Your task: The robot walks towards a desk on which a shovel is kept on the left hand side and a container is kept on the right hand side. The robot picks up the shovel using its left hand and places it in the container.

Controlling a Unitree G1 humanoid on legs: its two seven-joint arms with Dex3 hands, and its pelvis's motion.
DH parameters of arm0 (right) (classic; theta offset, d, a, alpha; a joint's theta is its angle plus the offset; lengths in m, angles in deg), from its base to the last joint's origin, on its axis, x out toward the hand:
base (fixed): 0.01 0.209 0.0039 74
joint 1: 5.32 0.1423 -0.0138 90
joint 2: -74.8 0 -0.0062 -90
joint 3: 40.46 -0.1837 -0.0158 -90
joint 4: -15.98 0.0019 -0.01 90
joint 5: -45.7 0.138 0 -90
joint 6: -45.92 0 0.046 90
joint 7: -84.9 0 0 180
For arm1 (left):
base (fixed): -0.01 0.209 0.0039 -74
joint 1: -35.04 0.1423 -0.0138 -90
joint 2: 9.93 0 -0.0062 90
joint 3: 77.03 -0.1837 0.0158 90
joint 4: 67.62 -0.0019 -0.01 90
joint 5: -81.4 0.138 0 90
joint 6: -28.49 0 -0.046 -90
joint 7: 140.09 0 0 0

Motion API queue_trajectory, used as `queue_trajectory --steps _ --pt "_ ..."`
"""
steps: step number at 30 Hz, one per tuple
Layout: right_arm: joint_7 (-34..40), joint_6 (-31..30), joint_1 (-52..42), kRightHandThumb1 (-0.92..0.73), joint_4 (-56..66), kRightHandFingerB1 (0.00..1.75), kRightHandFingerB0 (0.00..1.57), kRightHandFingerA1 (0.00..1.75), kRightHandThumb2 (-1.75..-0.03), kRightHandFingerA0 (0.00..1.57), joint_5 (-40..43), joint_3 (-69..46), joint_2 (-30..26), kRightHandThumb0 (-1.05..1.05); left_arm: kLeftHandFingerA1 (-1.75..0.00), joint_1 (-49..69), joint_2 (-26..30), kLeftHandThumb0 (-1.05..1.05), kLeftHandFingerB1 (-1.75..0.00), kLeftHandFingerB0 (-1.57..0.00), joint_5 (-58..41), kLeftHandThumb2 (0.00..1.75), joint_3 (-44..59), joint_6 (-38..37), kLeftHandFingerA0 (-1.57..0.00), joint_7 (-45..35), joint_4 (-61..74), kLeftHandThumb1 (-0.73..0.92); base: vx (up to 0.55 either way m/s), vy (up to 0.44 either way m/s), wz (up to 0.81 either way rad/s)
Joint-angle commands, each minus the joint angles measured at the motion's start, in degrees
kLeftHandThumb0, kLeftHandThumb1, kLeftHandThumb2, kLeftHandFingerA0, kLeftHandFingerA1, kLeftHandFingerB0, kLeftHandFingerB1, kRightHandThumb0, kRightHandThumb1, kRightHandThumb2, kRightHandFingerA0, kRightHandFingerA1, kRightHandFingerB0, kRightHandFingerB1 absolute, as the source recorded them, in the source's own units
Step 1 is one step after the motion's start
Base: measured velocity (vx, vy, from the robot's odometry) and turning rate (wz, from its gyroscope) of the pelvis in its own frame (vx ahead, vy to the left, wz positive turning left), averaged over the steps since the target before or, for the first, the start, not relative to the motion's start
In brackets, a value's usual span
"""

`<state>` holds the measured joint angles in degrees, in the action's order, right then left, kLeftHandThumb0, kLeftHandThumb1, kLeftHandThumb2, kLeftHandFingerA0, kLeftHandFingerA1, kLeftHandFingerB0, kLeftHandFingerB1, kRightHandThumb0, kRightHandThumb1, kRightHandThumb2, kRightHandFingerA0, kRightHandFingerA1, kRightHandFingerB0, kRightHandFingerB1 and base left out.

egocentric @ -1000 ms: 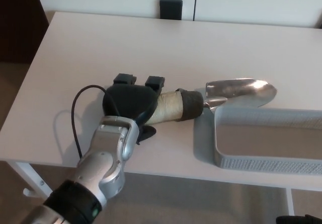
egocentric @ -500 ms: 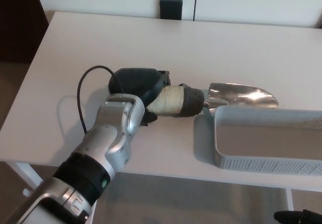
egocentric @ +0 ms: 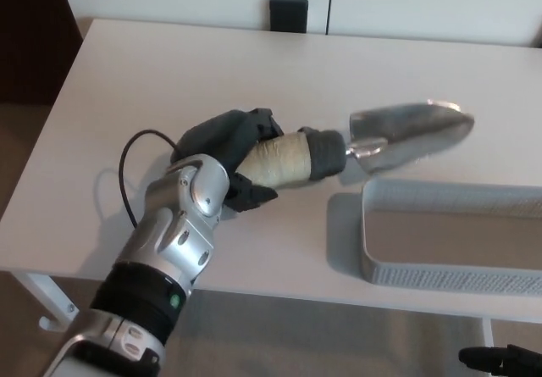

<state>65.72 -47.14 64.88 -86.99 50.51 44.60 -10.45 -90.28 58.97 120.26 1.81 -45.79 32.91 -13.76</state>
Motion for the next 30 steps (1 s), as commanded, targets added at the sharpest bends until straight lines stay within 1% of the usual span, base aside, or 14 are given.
queue_trajectory --steps 1,3,5,6,10,12,13,14,16,17,21,22,23,30 --pt "-0.97 -1.11 -0.26 -0.57 -0.01 0.50 0.60 0.55 -0.56 0.75 0.70 -0.12 -1.08 -0.24 -1.75 4.23 -10.56 -0.21 -1.30 -0.40 -33.27 0.67 28.34 7.00 -0.74 3.08 1.50 0.92 0.00 0.000 0.00" --pt "-1.08 -1.03 -0.27 -0.56 -0.10 0.51 0.60 0.55 -0.56 0.74 1.05 -0.27 -0.89 -0.23 -1.75 4.19 -11.70 -0.15 -1.49 -0.36 -35.30 0.77 31.05 6.80 -0.83 3.88 1.26 0.91 0.00 0.000 0.00" --pt "-1.13 -0.67 -0.34 -0.57 -0.25 0.51 0.59 0.55 -0.56 0.73 0.88 -0.11 -0.88 -0.23 -1.75 3.85 -13.20 -0.17 -0.87 -0.48 -36.91 0.68 34.00 7.43 -0.86 6.01 1.32 0.92 0.00 0.000 0.00" --pt "-1.20 -0.54 -0.36 -0.57 -0.28 0.51 0.59 0.55 -0.56 0.73 0.86 -0.05 -0.88 -0.23 -1.75 3.90 -13.83 -0.17 -0.87 -0.48 -37.50 0.68 35.06 7.26 -0.86 6.59 1.49 0.92 0.00 0.000 0.00" --pt "-1.61 -1.03 -0.05 -0.57 -0.13 0.51 0.58 0.56 -0.56 0.73 1.44 -0.11 -0.70 -0.22 -1.75 4.64 -15.56 -0.20 -0.94 -0.43 -37.43 0.66 36.36 7.22 -0.85 6.17 3.87 0.90 0.00 0.000 0.00" --pt "-1.09 -1.47 0.02 -0.57 0.34 0.50 0.58 0.56 -0.56 0.75 0.80 0.00 -1.04 -0.23 -1.75 6.84 -14.88 -0.17 -1.51 -0.37 -32.68 0.72 30.47 4.88 -0.93 0.60 7.78 0.92 0.00 0.000 0.00" --pt "-1.12 -1.84 0.26 -0.56 0.32 0.51 0.58 0.56 -0.56 0.75 1.11 -0.26 -1.03 -0.22 -1.75 6.90 -15.03 -0.21 -1.29 -0.43 -32.06 0.71 29.76 4.86 -0.85 0.11 8.67 0.91 0.00 0.000 0.00" --pt "-1.09 -2.08 0.36 -0.56 0.24 0.51 0.59 0.56 -0.56 0.76 1.32 -0.44 -0.98 -0.22 -1.75 7.31 -15.18 -0.16 -1.46 -0.45 -30.88 0.73 28.45 5.02 -0.85 -0.56 10.20 0.92 0.00 0.000 0.00" --pt "-1.40 -1.17 0.13 -0.57 -0.28 0.51 0.59 0.56 -0.56 0.76 1.11 -0.28 -1.09 -0.22 -1.48 9.05 -15.45 -0.23 -1.16 -0.73 -28.56 0.97 25.00 5.03 -1.17 -2.37 14.00 0.79 0.00 0.000 0.00" --pt "-1.35 -1.38 0.13 -0.57 -0.12 0.51 0.60 0.56 -0.56 0.76 0.89 -0.01 -1.04 -0.23 -1.75 10.92 -15.01 -0.07 -1.42 -0.62 -24.51 0.92 19.24 3.42 -0.90 -4.50 17.97 0.81 0.00 0.000 0.00" --pt "-1.11 -1.41 0.15 -0.57 -0.20 0.51 0.60 0.55 -0.56 0.75 0.02 0.57 -1.15 -0.24 -1.71 15.58 -12.53 -0.05 -1.30 -0.80 -18.57 0.92 9.18 -1.50 -0.89 -6.62 24.92 0.75 0.00 0.000 0.00" --pt "-1.06 -1.65 -0.23 -0.57 0.11 0.50 0.60 0.55 -0.56 0.75 -0.03 0.62 -1.13 -0.24 -1.31 16.68 -11.43 -0.16 -1.07 -0.89 -16.91 1.08 6.51 -2.92 -1.14 -6.56 26.14 0.61 0.00 0.000 0.00" --pt "-1.12 -1.73 -0.52 -0.57 0.39 0.50 0.58 0.55 -0.57 0.74 -0.14 0.70 -1.28 -0.24 -1.72 17.28 -10.29 -0.20 -1.33 -0.80 -15.06 0.81 3.77 -2.96 -0.81 -6.76 27.74 0.73 0.00 0.000 0.00" --pt "-1.73 -1.65 -1.69 -0.58 0.33 0.48 0.57 0.53 -0.57 0.73 -0.57 1.15 -2.25 -0.24 -1.64 20.07 -5.66 -0.17 -1.35 -0.84 -14.32 1.11 -6.26 2.11 -0.89 -10.28 38.96 0.50 0.00 0.000 0.00"
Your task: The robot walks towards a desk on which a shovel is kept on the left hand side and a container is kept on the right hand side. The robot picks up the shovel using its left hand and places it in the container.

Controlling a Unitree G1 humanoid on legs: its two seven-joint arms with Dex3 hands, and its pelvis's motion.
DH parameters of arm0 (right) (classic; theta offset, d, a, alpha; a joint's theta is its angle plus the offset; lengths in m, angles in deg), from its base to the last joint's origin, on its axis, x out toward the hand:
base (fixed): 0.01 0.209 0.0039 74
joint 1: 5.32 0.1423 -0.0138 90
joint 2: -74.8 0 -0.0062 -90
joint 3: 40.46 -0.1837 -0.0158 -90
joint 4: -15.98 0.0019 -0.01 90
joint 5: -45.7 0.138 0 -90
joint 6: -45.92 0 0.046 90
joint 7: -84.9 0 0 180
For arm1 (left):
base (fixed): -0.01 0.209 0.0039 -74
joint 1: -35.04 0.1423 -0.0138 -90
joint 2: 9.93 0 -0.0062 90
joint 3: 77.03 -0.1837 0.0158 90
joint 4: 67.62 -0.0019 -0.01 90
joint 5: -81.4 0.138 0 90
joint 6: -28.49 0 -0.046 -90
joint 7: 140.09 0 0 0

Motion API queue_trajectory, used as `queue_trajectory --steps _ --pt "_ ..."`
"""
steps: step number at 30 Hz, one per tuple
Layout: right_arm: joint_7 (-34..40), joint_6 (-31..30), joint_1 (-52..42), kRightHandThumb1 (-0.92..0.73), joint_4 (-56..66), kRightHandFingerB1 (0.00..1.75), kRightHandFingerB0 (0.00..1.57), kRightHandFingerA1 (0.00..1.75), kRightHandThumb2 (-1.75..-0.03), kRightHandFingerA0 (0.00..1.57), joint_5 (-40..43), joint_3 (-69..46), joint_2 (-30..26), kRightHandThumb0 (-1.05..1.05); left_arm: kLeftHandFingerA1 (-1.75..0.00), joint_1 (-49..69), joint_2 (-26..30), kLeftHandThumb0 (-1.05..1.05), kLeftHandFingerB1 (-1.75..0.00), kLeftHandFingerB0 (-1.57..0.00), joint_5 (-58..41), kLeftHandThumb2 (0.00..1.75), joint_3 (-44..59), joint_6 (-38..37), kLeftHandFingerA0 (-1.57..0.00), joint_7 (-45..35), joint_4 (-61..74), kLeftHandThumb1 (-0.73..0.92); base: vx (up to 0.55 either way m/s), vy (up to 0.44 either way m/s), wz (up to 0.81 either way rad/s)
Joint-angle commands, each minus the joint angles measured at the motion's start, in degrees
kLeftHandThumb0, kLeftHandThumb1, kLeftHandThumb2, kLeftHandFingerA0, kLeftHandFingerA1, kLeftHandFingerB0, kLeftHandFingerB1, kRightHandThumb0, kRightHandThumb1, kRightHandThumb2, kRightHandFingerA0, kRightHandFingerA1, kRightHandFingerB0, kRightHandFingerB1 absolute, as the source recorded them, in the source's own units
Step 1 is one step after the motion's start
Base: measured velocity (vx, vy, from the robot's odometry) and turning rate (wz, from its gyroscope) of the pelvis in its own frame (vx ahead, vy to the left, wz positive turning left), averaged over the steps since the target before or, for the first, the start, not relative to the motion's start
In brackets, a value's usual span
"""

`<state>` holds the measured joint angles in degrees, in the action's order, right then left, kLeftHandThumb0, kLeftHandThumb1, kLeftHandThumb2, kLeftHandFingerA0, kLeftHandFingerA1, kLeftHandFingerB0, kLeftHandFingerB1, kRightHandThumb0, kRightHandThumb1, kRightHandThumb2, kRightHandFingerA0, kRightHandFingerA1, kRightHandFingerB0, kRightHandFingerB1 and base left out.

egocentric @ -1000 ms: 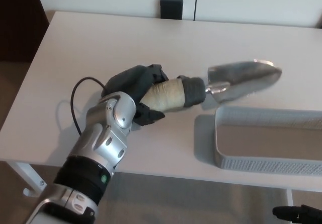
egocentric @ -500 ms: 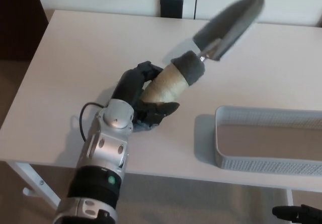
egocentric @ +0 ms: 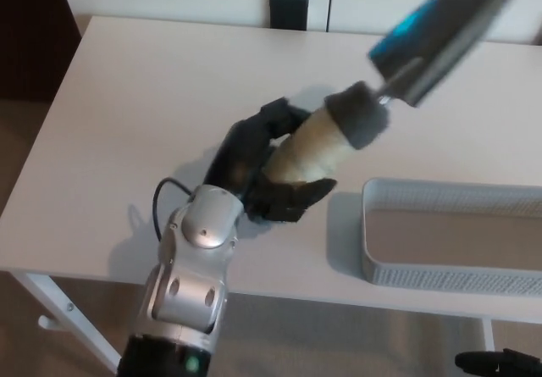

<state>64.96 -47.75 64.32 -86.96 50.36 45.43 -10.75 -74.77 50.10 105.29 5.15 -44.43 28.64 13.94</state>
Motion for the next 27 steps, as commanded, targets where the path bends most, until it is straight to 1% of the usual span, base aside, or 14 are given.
queue_trajectory --steps 1,4,9,10,11,12,15,16,20,21,23,24,25,27 --pt "-0.88 -1.32 -1.16 -0.58 0.43 0.48 0.57 0.53 -0.57 0.73 -0.48 0.39 -2.01 -0.24 -1.61 4.47 4.28 -0.17 -1.36 -0.83 0.79 1.14 -10.61 0.24 -0.85 -6.04 12.22 0.46 0.00 0.000 0.00" --pt "-1.05 -0.90 -1.30 -0.57 0.36 0.48 0.56 0.54 -0.57 0.73 -0.49 0.61 -2.14 -0.24 -1.55 4.10 6.36 -0.17 -1.32 -0.82 0.60 1.22 -12.32 -0.05 -0.84 -6.11 14.30 0.40 0.00 0.000 0.00" --pt "-0.37 -0.59 -1.51 -0.56 0.32 0.48 0.58 0.54 -0.56 0.74 -0.56 0.90 -2.21 -0.26 -1.51 1.79 9.10 -0.21 -1.29 -0.82 -0.30 1.21 -13.64 2.57 -0.87 -6.94 15.38 0.40 0.00 0.000 0.00" --pt "-0.31 -0.67 -1.43 -0.56 0.20 0.49 0.58 0.54 -0.56 0.75 -0.35 0.86 -2.08 -0.25 -1.48 0.79 9.90 -0.21 -1.25 -0.84 0.47 1.20 -13.98 2.91 -0.90 -6.85 15.48 0.36 0.00 0.000 0.00" --pt "-0.17 -0.61 -1.26 -0.56 0.03 0.48 0.58 0.54 -0.56 0.74 -0.45 0.92 -2.07 -0.25 -1.52 0.29 10.56 -0.17 -1.28 -0.87 0.96 1.19 -14.25 2.80 -0.89 -6.52 15.52 0.33 0.00 0.000 0.00" --pt "-0.14 -0.62 -1.25 -0.56 0.05 0.48 0.58 0.54 -0.56 0.75 -0.47 0.94 -2.07 -0.25 -1.58 0.02 10.92 -0.18 -1.31 -0.86 1.24 1.20 -14.54 3.11 -0.88 -6.41 15.62 0.32 0.00 0.000 0.00" --pt "-0.24 -0.79 -1.07 -0.57 0.16 0.49 0.57 0.55 -0.57 0.74 -0.18 0.92 -1.95 -0.24 -1.58 -0.74 11.86 -0.20 -1.30 -0.87 1.87 1.16 -15.14 4.65 -0.88 -6.38 16.29 0.34 0.00 0.000 0.00" --pt "-0.47 -0.32 -1.00 -0.57 -0.15 0.49 0.58 0.55 -0.57 0.74 -0.15 0.95 -1.99 -0.24 -1.63 -1.08 12.69 -0.23 -1.32 -0.84 1.88 1.15 -15.27 4.83 -0.84 -6.78 16.13 0.36 0.00 0.000 0.00" --pt "-0.64 -0.34 -0.62 -0.57 -0.17 0.49 0.58 0.54 -0.57 0.74 -0.19 0.97 -2.26 -0.24 -1.59 -2.08 13.92 -0.18 -1.21 -0.84 1.33 1.12 -15.06 5.31 -0.88 -6.76 15.49 0.42 0.00 0.000 0.00" --pt "-0.48 -0.73 -0.65 -0.58 -0.03 0.49 0.58 0.54 -0.57 0.73 -0.07 0.90 -2.13 -0.25 -1.56 -2.77 15.10 -0.28 -0.94 -0.86 2.68 0.83 -15.45 5.43 -0.83 -6.57 15.23 0.58 0.00 0.000 0.00" --pt "-0.44 -0.89 -0.64 -0.58 -0.06 0.49 0.58 0.54 -0.57 0.73 -0.02 0.87 -2.09 -0.25 -1.56 -3.47 16.08 -0.28 -0.94 -0.86 3.55 0.83 -16.02 6.21 -0.83 -6.62 15.24 0.58 0.00 0.000 0.00" --pt "-0.50 -0.93 -0.65 -0.57 -0.04 0.49 0.59 0.54 -0.57 0.74 0.15 0.80 -2.03 -0.25 -1.45 -4.05 16.84 -0.30 -0.90 -0.86 4.63 0.80 -16.40 6.31 -0.84 -6.45 14.93 0.59 0.00 0.000 0.00" --pt "-0.59 -1.07 -0.65 -0.58 -0.09 0.49 0.59 0.54 -0.57 0.74 0.24 0.77 -2.05 -0.25 -1.51 -5.02 17.90 -0.34 -1.10 -0.83 6.43 0.74 -17.30 7.50 -0.81 -6.71 14.69 0.65 0.00 0.000 0.00" --pt "-0.68 -1.58 -0.79 -0.58 0.44 0.49 0.57 0.54 -0.57 0.73 0.26 0.86 -2.18 -0.26 -1.51 -6.56 19.34 -0.30 -0.93 -0.86 9.40 0.73 -18.84 8.35 -0.91 -5.78 13.39 0.66 0.00 0.000 0.00"
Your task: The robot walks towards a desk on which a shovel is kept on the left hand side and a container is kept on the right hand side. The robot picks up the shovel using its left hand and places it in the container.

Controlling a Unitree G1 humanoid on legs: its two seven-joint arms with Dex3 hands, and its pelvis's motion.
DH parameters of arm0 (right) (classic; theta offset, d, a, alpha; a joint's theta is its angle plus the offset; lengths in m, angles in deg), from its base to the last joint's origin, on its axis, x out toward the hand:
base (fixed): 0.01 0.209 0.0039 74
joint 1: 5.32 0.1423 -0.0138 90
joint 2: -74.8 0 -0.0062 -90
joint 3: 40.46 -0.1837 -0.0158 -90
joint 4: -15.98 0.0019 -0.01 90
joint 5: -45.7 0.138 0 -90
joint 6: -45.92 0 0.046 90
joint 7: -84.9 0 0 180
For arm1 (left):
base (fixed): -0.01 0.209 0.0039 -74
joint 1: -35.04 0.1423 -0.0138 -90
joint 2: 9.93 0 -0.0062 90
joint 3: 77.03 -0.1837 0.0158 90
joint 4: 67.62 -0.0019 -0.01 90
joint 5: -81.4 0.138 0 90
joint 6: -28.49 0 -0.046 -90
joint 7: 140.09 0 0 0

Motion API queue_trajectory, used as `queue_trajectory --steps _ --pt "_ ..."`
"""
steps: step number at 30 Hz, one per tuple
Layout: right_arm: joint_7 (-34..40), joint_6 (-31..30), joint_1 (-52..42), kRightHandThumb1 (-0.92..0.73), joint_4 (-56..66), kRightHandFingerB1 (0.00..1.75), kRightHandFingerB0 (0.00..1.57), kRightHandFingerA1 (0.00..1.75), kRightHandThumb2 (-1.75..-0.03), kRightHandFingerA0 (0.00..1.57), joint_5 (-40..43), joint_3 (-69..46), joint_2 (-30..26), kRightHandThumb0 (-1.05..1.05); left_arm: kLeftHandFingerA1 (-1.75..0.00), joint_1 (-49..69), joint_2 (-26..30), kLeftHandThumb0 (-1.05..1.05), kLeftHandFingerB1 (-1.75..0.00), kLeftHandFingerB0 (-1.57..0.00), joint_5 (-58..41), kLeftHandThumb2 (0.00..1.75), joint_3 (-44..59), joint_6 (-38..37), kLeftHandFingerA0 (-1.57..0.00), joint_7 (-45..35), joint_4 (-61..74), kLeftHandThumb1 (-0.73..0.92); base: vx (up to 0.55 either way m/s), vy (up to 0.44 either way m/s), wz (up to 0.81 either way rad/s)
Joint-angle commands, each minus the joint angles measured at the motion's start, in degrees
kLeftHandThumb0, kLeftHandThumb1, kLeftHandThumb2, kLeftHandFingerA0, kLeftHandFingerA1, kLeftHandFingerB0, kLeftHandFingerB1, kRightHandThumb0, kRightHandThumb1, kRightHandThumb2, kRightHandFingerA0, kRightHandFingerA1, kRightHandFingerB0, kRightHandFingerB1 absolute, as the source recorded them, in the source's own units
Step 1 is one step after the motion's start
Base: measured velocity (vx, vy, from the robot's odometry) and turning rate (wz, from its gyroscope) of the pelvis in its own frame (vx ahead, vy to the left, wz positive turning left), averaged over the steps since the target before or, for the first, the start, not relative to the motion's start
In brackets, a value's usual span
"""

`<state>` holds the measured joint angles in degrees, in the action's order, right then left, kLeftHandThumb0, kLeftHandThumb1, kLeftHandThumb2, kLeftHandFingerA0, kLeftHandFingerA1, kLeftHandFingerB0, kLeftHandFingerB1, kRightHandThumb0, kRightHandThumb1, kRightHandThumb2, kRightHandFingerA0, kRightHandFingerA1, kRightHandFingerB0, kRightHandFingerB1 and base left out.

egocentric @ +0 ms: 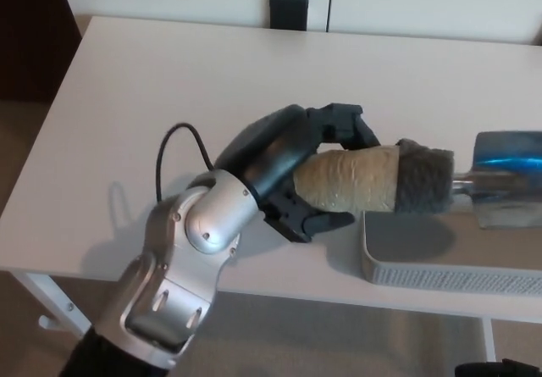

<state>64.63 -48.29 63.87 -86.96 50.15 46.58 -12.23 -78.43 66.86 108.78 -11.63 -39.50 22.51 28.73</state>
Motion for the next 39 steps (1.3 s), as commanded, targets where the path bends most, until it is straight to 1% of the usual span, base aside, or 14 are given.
queue_trajectory --steps 1,5,9,11,13,14,16,17,25,27,28,30,33,39 --pt "-0.39 -1.03 -0.61 -0.58 0.46 0.49 0.57 0.54 -0.57 0.73 0.47 -0.29 -0.72 -0.26 -1.51 -2.77 2.75 -0.30 -0.93 -0.86 6.13 0.73 -2.44 3.63 -0.91 0.54 -1.34 0.66 0.00 0.000 0.00" --pt "-0.35 -1.76 -0.36 -0.58 0.73 0.49 0.56 0.55 -0.57 0.72 0.58 -0.20 -0.59 -0.23 -1.47 -3.77 3.94 -0.25 -0.93 -0.90 9.19 0.74 -4.29 4.23 -0.98 1.95 -2.84 0.69 0.00 0.000 0.00" --pt "0.07 -1.43 -0.41 -0.58 1.34 0.49 0.57 0.54 -0.57 0.73 -0.10 0.05 -0.79 -0.23 -1.39 -4.70 4.09 -0.25 -0.73 -0.84 10.18 0.71 -5.24 4.86 -1.00 1.93 -5.14 0.72 0.00 0.000 0.00" --pt "-0.04 -0.78 -0.06 -0.58 0.38 0.50 0.58 0.55 -0.57 0.74 0.09 -0.05 -0.69 -0.24 -1.48 -4.68 4.09 -0.26 -0.92 -0.87 10.44 0.70 -5.47 3.89 -0.98 2.81 -7.02 0.74 0.00 0.000 0.00" --pt "0.14 -1.28 -0.16 -0.58 1.02 0.49 0.58 0.54 -0.57 0.74 -0.11 0.04 -0.80 -0.24 -1.46 -4.74 3.99 -0.26 -0.85 -0.85 10.18 0.69 -5.31 3.75 -0.98 2.61 -7.70 0.72 0.00 0.000 0.00" --pt "0.11 -1.32 -0.11 -0.58 0.95 0.49 0.58 0.54 -0.57 0.74 -0.01 0.02 -0.74 -0.24 -1.47 -4.75 3.74 -0.26 -0.97 -0.83 10.15 0.66 -5.29 3.94 -0.96 2.68 -8.20 0.72 0.00 0.000 0.00" --pt "0.23 -0.37 -0.12 -0.59 0.65 0.49 0.58 0.54 -0.57 0.74 -0.67 0.34 -1.01 -0.25 -1.48 -4.70 3.68 -0.25 -0.91 -0.85 10.28 0.64 -5.41 3.36 -0.96 3.04 -8.95 0.69 0.00 0.000 0.00" --pt "0.22 -0.20 -0.14 -0.59 0.69 0.49 0.58 0.54 -0.57 0.73 -0.77 0.43 -1.07 -0.25 -1.46 -4.61 3.65 -0.28 -1.05 -0.84 10.11 0.64 -5.37 2.94 -0.97 3.22 -9.37 0.71 0.00 0.000 0.00" --pt "0.06 -1.42 0.49 -0.59 0.64 0.50 0.58 0.55 -0.57 0.74 0.38 0.03 -0.60 -0.23 -1.43 -5.18 2.98 -0.31 -1.10 -0.77 10.12 0.62 -5.35 5.05 -0.93 1.45 -9.60 0.77 0.00 0.000 0.00" --pt "-0.13 -1.52 0.37 -0.60 0.74 0.50 0.58 0.55 -0.57 0.73 0.31 0.07 -0.87 -0.22 -1.38 -5.59 3.09 -0.32 -1.01 -0.76 10.92 0.63 -6.09 5.19 -0.92 0.99 -9.90 0.77 0.00 0.000 0.00" --pt "-0.04 -1.41 0.44 -0.58 0.57 0.49 0.58 0.54 -0.57 0.75 0.13 0.14 -0.91 -0.24 -1.07 -5.76 3.09 -0.30 -0.54 -0.64 10.87 0.61 -6.14 5.51 -0.99 0.44 -9.62 0.76 0.00 0.000 0.00" --pt "0.14 -1.06 0.62 -0.59 0.28 0.49 0.58 0.54 -0.57 0.75 -0.46 0.42 -1.12 -0.25 -1.04 -6.08 2.79 -0.31 -0.54 -0.66 11.06 0.60 -6.40 6.65 -1.02 -0.47 -8.65 0.73 0.00 0.000 0.00" --pt "0.08 -1.07 0.82 -0.58 0.04 0.48 0.57 0.53 -0.56 0.74 -0.74 0.67 -1.32 -0.27 -1.28 -6.44 2.52 -0.32 -0.67 -0.78 11.83 0.62 -7.11 7.27 -0.99 -0.77 -8.19 0.72 0.00 0.000 0.00" --pt "0.28 -1.85 0.60 -0.58 0.90 0.48 0.58 0.54 -0.57 0.74 -0.79 0.77 -1.57 -0.26 -1.37 -6.59 3.70 -0.30 -0.70 -0.83 13.29 0.64 -8.74 3.88 -1.02 0.56 -7.30 0.61 0.00 0.000 0.00"
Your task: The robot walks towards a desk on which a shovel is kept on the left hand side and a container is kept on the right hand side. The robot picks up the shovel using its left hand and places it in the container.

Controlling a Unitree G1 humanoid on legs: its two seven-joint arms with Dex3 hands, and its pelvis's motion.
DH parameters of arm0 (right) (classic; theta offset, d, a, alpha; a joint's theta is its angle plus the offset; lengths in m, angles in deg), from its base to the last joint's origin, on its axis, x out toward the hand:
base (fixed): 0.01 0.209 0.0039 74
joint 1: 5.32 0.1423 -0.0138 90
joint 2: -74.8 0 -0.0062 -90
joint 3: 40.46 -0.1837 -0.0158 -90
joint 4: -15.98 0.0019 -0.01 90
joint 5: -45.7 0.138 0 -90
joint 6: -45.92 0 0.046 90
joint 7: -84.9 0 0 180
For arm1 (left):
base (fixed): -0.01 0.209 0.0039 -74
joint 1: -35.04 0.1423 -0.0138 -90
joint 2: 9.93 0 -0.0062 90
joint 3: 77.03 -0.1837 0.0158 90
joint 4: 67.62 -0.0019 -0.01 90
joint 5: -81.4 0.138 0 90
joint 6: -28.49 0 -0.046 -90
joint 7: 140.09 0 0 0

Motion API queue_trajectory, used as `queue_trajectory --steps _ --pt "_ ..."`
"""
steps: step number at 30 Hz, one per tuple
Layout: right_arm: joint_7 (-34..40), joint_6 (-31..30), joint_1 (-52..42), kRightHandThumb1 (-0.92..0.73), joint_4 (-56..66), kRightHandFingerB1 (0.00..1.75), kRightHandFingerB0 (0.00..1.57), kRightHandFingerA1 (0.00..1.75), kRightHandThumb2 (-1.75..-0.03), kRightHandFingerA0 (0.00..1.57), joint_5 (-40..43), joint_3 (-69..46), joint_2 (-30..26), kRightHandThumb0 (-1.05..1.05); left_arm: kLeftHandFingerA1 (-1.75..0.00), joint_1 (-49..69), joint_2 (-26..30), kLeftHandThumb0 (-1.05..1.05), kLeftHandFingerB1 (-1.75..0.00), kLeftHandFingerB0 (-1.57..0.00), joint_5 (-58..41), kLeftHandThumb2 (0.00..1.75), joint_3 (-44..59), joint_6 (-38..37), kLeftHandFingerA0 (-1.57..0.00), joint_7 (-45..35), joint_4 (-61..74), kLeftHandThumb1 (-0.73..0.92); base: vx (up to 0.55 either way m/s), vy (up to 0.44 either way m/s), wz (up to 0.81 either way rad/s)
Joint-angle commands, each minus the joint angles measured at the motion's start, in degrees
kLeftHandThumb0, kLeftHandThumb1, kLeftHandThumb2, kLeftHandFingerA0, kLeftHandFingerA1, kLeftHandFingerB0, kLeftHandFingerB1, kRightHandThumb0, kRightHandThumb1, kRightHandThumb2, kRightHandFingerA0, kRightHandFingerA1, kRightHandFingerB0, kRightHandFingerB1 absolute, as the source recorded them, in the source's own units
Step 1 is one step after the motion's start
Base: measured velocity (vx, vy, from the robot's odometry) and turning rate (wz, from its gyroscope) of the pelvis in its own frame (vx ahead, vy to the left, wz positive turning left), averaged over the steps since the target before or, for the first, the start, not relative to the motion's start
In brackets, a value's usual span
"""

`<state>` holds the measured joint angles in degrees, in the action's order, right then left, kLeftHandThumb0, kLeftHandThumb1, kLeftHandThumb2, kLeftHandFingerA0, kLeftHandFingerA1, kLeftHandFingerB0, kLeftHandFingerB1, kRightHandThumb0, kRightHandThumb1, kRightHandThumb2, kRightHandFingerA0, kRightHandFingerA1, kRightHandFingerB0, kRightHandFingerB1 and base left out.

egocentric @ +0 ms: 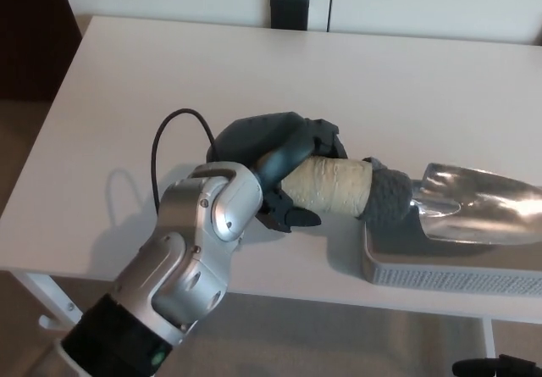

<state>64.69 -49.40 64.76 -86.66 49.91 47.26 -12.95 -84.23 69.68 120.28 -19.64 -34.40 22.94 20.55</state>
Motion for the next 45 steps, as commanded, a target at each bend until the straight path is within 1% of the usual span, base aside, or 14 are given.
queue_trajectory --steps 1,8,11,17,19,22,24,27,29,30,31,32,33,45 --pt "0.14 -1.22 -0.37 -0.58 1.15 0.49 0.57 0.54 -0.57 0.74 -0.41 0.09 -0.92 -0.25 -1.35 -1.04 0.92 -0.28 -0.71 -0.86 2.14 0.64 -1.01 -1.84 -1.04 0.59 1.05 0.57 0.00 0.000 0.00" --pt "-0.61 -1.06 0.08 -0.58 0.61 0.49 0.57 0.55 -0.57 0.74 0.29 -0.23 -1.05 -0.25 -1.19 -3.31 2.01 -0.36 -0.60 -0.82 4.63 0.64 -3.90 -1.23 -1.06 -0.87 1.49 0.62 0.00 0.000 0.00" --pt "-0.62 -0.95 -0.21 -0.58 1.05 0.49 0.59 0.55 -0.57 0.75 0.22 -0.24 -1.13 -0.23 -1.34 -3.94 0.67 -0.43 -0.89 -0.82 4.84 0.69 -4.31 1.97 -1.04 -3.04 1.46 0.69 0.00 0.000 0.00" --pt "-0.91 -0.20 -0.09 -0.59 0.68 0.49 0.59 0.55 -0.57 0.76 -0.12 0.03 -1.37 -0.25 -1.11 -5.02 -0.50 -0.42 -0.70 -0.80 5.51 0.76 -5.90 2.38 -1.05 -4.94 1.75 0.68 0.00 0.000 0.00" --pt "-0.92 -0.39 -0.03 -0.58 0.62 0.49 0.59 0.54 -0.57 0.75 0.00 -0.03 -1.29 -0.26 -1.18 -4.90 -1.03 -0.46 -0.96 -0.87 6.45 0.76 -6.51 2.15 -1.06 -3.81 1.75 0.69 0.00 0.000 0.00" --pt "-0.09 -2.02 0.14 -0.57 1.58 0.49 0.59 0.54 -0.57 0.76 -0.31 -0.08 -1.23 -0.26 -1.28 -5.58 -2.86 -0.47 -0.82 -0.86 7.17 0.76 -7.53 2.72 -1.12 -4.02 0.91 0.69 0.00 0.000 0.00" --pt "-0.20 -1.47 -0.03 -0.58 1.59 0.49 0.59 0.55 -0.57 0.75 -0.39 0.01 -1.24 -0.25 -1.11 -6.54 -3.49 -0.45 -0.65 -0.69 7.37 0.67 -8.63 3.81 -1.09 -6.73 0.94 0.64 0.00 0.000 0.00" --pt "-0.28 -1.89 0.12 -0.57 1.57 0.49 0.58 0.56 -0.56 0.75 -0.34 0.03 -1.26 -0.25 -1.17 -6.09 -6.04 -0.42 -0.62 -0.80 7.40 0.69 -9.15 4.77 -1.13 -5.63 0.57 0.61 0.00 0.000 0.00" --pt "-0.55 -2.34 0.43 -0.57 1.91 0.49 0.58 0.55 -0.56 0.75 0.06 0.02 -1.08 -0.24 -0.86 -5.92 -6.94 -0.58 -0.50 -0.61 7.16 0.57 -9.69 4.51 -1.14 -6.32 0.94 0.53 0.00 0.000 0.00" --pt "-0.66 -2.31 0.42 -0.56 1.93 0.49 0.59 0.55 -0.56 0.75 0.10 0.01 -1.13 -0.26 -0.67 -6.32 -7.50 -0.81 -0.47 -0.30 6.67 0.81 -9.95 5.61 -0.76 -8.44 0.80 0.45 0.00 0.000 0.00" --pt "-0.80 -2.21 0.45 -0.56 1.86 0.49 0.59 0.55 -0.56 0.75 0.13 0.01 -1.19 -0.26 -0.67 -6.57 -8.08 -0.81 -0.47 -0.30 5.89 0.81 -10.05 6.43 -0.76 -10.34 0.64 0.45 0.00 0.000 0.00" --pt "-0.74 -3.72 0.40 -0.55 2.60 0.49 0.60 0.55 -0.56 0.75 0.64 -0.28 -1.07 -0.26 -0.44 -7.24 -7.42 -0.85 -0.33 -0.16 6.92 0.57 -11.54 6.38 -0.15 -12.42 0.71 0.54 0.00 0.000 0.00" --pt "-1.21 -3.23 0.51 -0.55 2.12 0.49 0.60 0.54 -0.55 0.75 0.83 -0.36 -1.24 -0.26 -0.08 -7.37 -7.22 -0.87 -0.11 -0.06 7.39 0.91 -12.44 6.63 0.00 -13.68 0.77 0.51 0.00 0.000 0.00" --pt "-1.64 -2.15 1.05 -0.54 1.30 0.48 0.57 0.55 -0.55 0.78 0.10 -0.15 -1.85 -0.27 0.00 -6.62 -4.70 -1.03 -0.10 0.00 7.56 0.94 -10.80 6.26 0.00 -16.94 6.01 0.52 0.00 0.000 0.00"
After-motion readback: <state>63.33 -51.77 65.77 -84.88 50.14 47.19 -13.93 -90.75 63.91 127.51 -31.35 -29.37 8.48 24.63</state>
